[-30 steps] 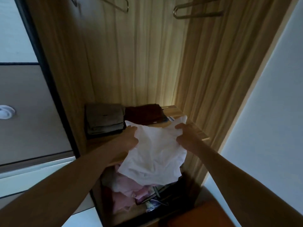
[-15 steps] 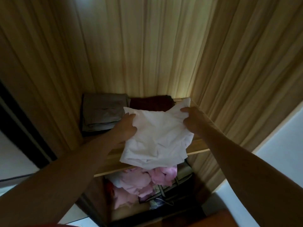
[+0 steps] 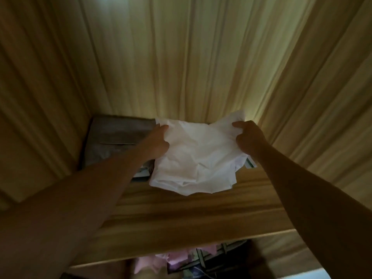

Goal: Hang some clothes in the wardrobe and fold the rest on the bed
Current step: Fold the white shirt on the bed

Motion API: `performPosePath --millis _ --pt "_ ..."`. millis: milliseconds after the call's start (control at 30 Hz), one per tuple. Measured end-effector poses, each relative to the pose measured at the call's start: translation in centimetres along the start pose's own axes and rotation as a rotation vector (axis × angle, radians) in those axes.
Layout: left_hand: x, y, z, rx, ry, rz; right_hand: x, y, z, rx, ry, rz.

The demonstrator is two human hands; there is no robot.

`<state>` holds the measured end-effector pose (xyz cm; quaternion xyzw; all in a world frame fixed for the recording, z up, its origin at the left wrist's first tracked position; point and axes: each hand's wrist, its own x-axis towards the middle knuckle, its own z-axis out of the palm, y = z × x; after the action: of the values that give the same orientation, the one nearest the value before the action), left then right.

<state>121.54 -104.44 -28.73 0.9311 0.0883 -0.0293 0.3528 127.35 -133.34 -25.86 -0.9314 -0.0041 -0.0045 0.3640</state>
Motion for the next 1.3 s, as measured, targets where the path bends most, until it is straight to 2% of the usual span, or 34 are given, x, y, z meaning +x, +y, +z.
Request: performPosePath --millis 200,333,400,433,533,567,700,833,967,1100,1167,1300 --pt "7.9 -0.6 0.0 0.076 0.052 -0.054 11.3 1.6 1.5 -0.022 -0.030 -0.058" --pt "11.0 -3.1 1.2 0.238 0.147 -0.249 15.6 5.3 5.7 -0.374 -0.378 -0.028" --pt "11.7 -4.1 2.2 0.247 0.237 -0.245 16.2 7.2 8.3 -0.510 -0.468 -0.064" --pt "12.2 -4.2 3.0 0.271 0.259 -0.192 16.5 7.6 9.3 -0.545 -0.423 -0.113" --pt "14.1 -3.9 6.0 0.445 0.222 -0.018 17.4 6.9 11.8 -0.643 -0.152 -0.247" --pt "14.8 -4.1 7.1 0.505 0.190 0.001 17.8 6.4 12.7 -0.659 -0.130 -0.284" --pt "16.0 -6.9 11.0 0.700 0.119 0.033 18.1 7.8 17.3 -0.703 -0.274 -0.257" --pt "17.1 -8.7 12.5 0.646 0.121 0.016 18.0 9.9 19.8 -0.659 -0.116 -0.275" --pt "17.7 -9.2 13.0 0.602 0.144 0.017 18.5 10.3 20.5 -0.654 -0.037 -0.303" --pt "17.7 -9.3 13.0 0.593 0.136 0.015 18.4 10.2 20.4 -0.668 -0.050 -0.310" --pt "17.8 -8.9 12.7 0.595 0.082 0.003 18.2 9.9 20.0 -0.718 -0.077 -0.308" --pt "16.7 -7.3 10.3 0.569 -0.132 -0.073 17.0 8.6 18.9 -0.808 -0.180 -0.288"
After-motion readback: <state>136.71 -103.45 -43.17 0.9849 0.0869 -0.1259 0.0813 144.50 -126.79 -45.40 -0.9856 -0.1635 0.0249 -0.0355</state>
